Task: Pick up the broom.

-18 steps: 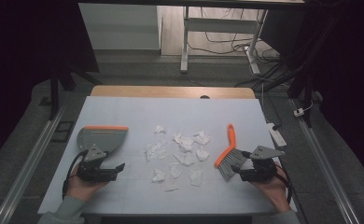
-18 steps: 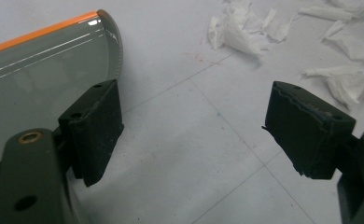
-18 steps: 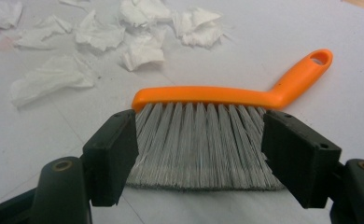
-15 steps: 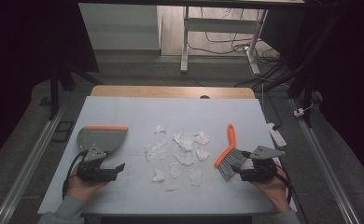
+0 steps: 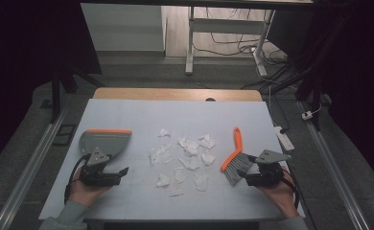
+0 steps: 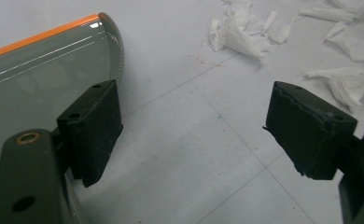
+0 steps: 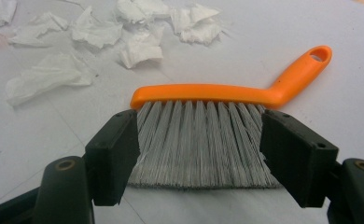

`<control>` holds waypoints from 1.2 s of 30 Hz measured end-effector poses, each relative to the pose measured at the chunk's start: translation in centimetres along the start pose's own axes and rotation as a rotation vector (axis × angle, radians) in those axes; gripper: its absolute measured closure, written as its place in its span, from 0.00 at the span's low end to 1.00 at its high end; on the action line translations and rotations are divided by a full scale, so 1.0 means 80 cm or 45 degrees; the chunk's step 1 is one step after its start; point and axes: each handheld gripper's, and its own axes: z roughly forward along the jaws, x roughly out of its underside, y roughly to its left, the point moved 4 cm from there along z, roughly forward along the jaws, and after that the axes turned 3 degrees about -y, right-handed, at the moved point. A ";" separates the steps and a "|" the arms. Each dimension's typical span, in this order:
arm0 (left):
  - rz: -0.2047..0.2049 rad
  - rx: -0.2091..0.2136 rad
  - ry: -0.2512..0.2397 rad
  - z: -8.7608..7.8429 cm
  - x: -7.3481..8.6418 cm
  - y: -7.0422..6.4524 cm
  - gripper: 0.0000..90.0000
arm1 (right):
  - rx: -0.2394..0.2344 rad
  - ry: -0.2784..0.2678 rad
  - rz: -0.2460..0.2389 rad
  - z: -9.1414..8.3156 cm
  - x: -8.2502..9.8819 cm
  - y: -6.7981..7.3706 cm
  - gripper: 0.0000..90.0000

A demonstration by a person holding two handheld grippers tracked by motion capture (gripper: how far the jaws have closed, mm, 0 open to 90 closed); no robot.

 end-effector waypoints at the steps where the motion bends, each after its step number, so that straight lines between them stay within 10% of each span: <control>1: 0.000 0.000 0.000 0.000 0.000 0.000 0.21 | -0.002 0.001 0.000 0.000 0.000 0.000 0.32; 22: 0.024 -0.028 0.022 0.002 0.000 0.003 0.21 | -0.025 0.134 0.022 0.003 -0.051 0.007 0.31; 36: 0.052 -0.028 0.032 0.004 0.000 -0.001 0.21 | 0.054 0.350 0.120 0.038 -0.093 -0.030 0.33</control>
